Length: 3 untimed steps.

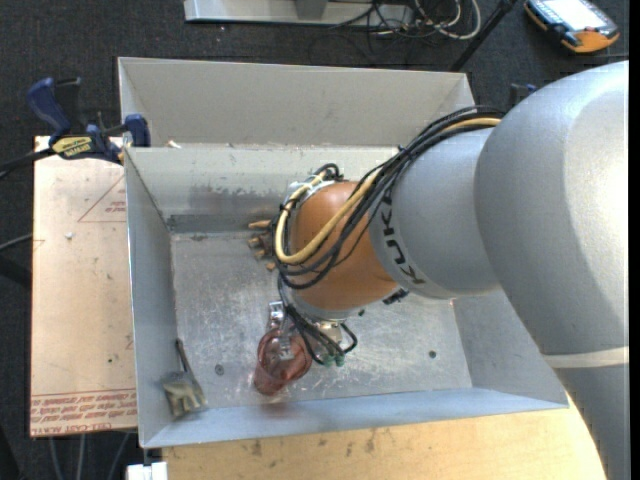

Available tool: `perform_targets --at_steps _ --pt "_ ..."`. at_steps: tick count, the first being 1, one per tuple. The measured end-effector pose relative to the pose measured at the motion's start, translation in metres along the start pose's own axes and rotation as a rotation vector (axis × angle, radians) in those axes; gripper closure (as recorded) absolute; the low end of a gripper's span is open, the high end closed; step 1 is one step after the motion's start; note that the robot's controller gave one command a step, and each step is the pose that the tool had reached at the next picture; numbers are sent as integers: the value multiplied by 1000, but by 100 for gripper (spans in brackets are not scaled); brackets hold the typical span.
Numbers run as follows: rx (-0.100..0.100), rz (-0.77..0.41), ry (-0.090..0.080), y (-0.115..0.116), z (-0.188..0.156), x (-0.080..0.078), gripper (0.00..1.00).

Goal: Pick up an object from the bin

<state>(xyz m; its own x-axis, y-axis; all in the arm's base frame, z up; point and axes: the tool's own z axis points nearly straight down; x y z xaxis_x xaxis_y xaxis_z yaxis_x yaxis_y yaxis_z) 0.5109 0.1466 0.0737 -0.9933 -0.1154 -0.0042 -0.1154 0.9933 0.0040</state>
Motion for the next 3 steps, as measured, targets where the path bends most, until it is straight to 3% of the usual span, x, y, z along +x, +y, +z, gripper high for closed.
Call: perform_targets --at_steps 1,2,3 --pt "0 0 0 0 0 0 100" --pt "3 -35 2 2 -126 -1 100" --pt "3 -35 3 2 -125 -1 100"
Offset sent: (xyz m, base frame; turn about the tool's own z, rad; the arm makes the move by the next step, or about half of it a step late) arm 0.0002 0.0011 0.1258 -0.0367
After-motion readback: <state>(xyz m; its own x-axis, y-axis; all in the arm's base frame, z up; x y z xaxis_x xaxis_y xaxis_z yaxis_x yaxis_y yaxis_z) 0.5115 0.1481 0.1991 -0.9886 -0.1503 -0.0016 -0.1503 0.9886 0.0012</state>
